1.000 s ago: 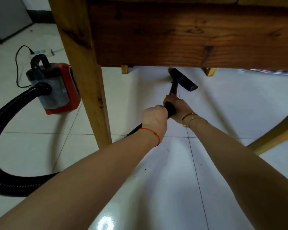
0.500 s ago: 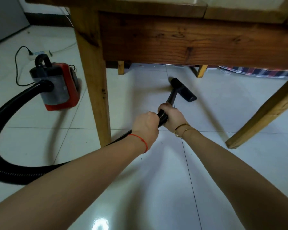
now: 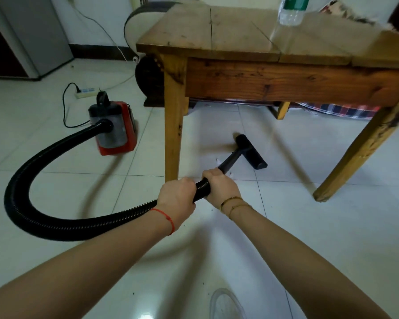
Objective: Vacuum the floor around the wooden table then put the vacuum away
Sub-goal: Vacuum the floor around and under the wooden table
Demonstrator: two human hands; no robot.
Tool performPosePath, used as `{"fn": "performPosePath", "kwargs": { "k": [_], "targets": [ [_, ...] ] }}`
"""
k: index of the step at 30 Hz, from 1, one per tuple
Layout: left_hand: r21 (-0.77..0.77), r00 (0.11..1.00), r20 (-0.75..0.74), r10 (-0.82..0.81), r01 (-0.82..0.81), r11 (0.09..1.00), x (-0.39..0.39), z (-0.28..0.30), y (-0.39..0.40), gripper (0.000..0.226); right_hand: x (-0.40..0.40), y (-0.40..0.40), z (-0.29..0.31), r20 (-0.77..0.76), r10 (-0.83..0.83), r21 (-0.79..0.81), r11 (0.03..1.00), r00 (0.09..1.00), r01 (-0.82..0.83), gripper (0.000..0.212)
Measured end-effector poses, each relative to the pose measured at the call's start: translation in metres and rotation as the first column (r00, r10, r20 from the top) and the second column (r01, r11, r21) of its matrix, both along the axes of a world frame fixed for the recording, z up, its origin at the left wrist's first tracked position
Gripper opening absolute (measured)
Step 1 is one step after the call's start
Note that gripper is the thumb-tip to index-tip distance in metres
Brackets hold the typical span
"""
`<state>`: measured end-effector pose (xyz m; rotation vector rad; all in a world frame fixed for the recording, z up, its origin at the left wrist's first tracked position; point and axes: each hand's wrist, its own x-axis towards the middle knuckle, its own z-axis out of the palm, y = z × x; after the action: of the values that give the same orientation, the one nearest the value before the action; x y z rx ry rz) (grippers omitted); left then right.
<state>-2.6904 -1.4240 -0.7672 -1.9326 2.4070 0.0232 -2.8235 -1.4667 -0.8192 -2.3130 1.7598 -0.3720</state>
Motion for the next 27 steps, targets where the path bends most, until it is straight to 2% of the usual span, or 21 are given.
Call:
{"fn": "performPosePath", "kwargs": {
  "k": [5, 12, 27],
  "targets": [
    [-0.004, 0.999, 0.04, -0.022, 0.022, 1.0, 0.004, 0.009, 0.016, 0.017, 0.001, 0.018, 0.009, -0.063, -0.017, -0.022, 1.0, 0.998, 0.016, 0.028],
    [-0.001, 0.994, 0.065, -0.09, 0.09, 0.996, -0.03, 0.012, 0.016, 0.017, -0.032, 0.024, 0.009, -0.037, -0.077, -0.004, 0.997, 0.996, 0.077, 0.024],
    [0.042, 0.981, -0.01, -0.192, 0.192, 0.98, -0.118, -0.014, -0.038, 0.019, -0.119, -0.012, -0.013, -0.059, -0.256, -0.021, 0.967, 0.965, 0.255, 0.019]
  ]
}}
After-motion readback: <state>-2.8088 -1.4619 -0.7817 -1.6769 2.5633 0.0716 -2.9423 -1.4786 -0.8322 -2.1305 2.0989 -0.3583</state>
